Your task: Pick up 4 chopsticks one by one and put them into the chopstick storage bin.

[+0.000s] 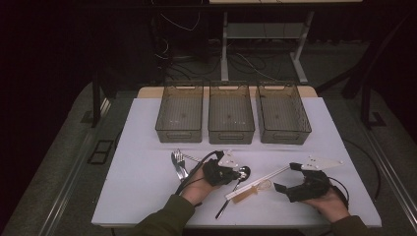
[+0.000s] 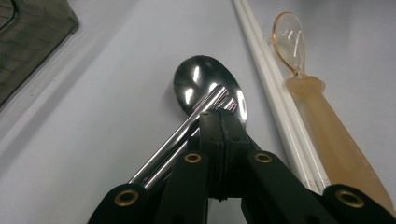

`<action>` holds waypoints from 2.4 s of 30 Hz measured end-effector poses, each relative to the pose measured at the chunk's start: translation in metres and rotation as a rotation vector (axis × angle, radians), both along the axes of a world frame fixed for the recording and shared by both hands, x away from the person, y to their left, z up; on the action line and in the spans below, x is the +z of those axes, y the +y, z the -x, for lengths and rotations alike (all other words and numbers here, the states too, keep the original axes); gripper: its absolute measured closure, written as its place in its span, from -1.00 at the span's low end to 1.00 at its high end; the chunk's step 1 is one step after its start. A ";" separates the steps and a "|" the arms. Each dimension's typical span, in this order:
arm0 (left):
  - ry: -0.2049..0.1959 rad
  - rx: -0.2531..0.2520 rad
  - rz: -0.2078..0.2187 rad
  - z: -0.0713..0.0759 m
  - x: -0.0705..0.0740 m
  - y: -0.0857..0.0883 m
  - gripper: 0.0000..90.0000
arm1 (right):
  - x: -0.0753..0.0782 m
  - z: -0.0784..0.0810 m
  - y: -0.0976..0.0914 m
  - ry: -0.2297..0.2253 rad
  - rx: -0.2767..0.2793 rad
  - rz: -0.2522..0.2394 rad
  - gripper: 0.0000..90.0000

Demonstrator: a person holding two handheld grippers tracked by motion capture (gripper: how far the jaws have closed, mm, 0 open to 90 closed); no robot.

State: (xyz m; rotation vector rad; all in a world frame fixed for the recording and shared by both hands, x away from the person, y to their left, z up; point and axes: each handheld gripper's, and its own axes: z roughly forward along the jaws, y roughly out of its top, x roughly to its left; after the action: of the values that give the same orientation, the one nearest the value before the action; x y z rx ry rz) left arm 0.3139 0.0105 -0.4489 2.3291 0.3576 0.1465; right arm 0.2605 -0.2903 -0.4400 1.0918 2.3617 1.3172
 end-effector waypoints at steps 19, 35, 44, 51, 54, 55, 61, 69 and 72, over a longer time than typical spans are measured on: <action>-0.002 0.032 0.019 -0.012 0.000 -0.003 0.98 | 0.000 0.000 -0.001 0.000 -0.003 -0.002 -0.98; -0.008 0.050 0.038 -0.019 0.001 -0.002 0.98 | 0.000 0.000 -0.001 0.003 -0.004 -0.002 -0.98; -0.002 0.069 0.059 -0.023 0.000 -0.003 0.98 | 0.000 0.000 -0.001 0.004 -0.005 0.000 -0.98; -0.004 0.075 0.060 -0.027 0.000 -0.003 0.98 | 0.000 0.000 -0.001 0.003 -0.005 0.000 -0.98; 0.000 0.095 0.083 -0.029 0.000 -0.004 0.98 | 0.000 0.000 -0.001 0.003 -0.006 0.000 -0.98; -0.009 0.099 0.072 -0.030 0.000 -0.003 0.98 | 0.000 0.000 -0.001 0.004 -0.006 0.000 -0.98; -0.004 0.110 0.070 -0.036 -0.001 -0.002 0.98 | 0.000 0.000 -0.001 0.003 -0.006 -0.002 -0.98; -0.001 0.156 0.077 -0.037 0.004 0.003 0.98 | 0.000 0.000 -0.001 0.003 -0.005 -0.003 -0.98; -0.011 0.178 0.050 -0.041 0.007 0.011 0.98 | 0.000 0.000 -0.002 0.003 -0.006 -0.003 -0.98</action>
State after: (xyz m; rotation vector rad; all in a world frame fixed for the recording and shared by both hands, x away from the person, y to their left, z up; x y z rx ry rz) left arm 0.3550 0.0214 -0.4423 2.2449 0.5575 0.2342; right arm 0.2606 -0.2919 -0.4400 1.1015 2.3571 1.3186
